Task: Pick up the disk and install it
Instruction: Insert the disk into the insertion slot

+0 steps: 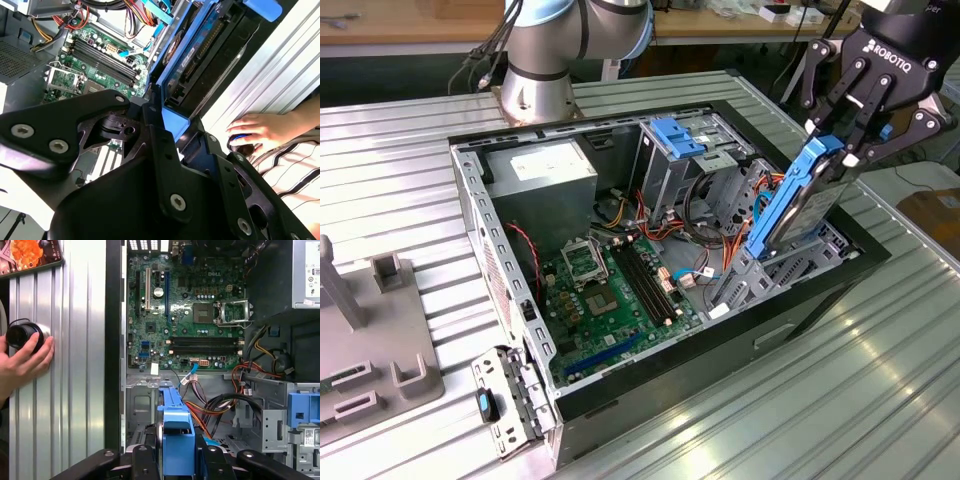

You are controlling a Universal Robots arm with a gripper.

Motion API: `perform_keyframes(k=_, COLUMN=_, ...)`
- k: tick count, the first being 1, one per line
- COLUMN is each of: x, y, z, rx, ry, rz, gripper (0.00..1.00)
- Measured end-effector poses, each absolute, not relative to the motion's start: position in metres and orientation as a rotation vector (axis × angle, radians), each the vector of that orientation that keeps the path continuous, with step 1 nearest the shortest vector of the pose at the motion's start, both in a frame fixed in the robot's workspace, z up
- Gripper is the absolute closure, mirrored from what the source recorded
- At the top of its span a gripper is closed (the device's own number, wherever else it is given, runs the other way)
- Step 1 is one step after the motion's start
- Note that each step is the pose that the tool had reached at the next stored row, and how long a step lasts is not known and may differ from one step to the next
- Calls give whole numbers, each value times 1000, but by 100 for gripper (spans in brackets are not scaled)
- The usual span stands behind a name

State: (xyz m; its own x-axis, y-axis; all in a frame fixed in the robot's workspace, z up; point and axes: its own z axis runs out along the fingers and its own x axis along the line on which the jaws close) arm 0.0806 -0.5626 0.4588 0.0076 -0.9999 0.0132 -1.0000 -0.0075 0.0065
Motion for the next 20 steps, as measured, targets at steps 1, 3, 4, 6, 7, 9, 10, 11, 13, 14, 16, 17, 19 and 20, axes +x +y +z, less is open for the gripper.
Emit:
perform_keyframes(k=1, x=81, y=-563, z=458, rx=2220, ry=-2203, rz=8, gripper=63)
perform_keyframes(k=3, x=81, y=-563, z=455, rx=2220, ry=-2203, rz=9, gripper=63)
perform_keyframes(k=4, x=81, y=-563, z=453, rx=2220, ry=-2203, rz=9, gripper=63)
perform_keyframes(k=6, x=81, y=-563, z=449, rx=2219, ry=-2203, rz=9, gripper=63)
perform_keyframes(k=7, x=81, y=-563, z=447, rx=2219, ry=-2203, rz=9, gripper=63)
perform_keyframes(k=9, x=81, y=-563, z=442, rx=2219, ry=-2203, rz=9, gripper=63)
perform_keyframes(k=10, x=81, y=-563, z=437, rx=2219, ry=-2203, rz=9, gripper=63)
perform_keyframes(k=11, x=81, y=-564, z=433, rx=2219, ry=-2203, rz=9, gripper=63)
perform_keyframes(k=13, x=81, y=-564, z=429, rx=2220, ry=-2203, rz=9, gripper=63)
perform_keyframes(k=14, x=81, y=-564, z=425, rx=2219, ry=-2203, rz=9, gripper=63)
perform_keyframes(k=16, x=81, y=-565, z=418, rx=2219, ry=-2203, rz=9, gripper=63)
perform_keyframes(k=17, x=81, y=-565, z=416, rx=2219, ry=-2203, rz=9, gripper=63)
perform_keyframes(k=19, x=81, y=-565, z=411, rx=2219, ry=-2203, rz=9, gripper=63)
perform_keyframes(k=20, x=81, y=-566, z=408, rx=2219, ry=-2203, rz=9, gripper=63)
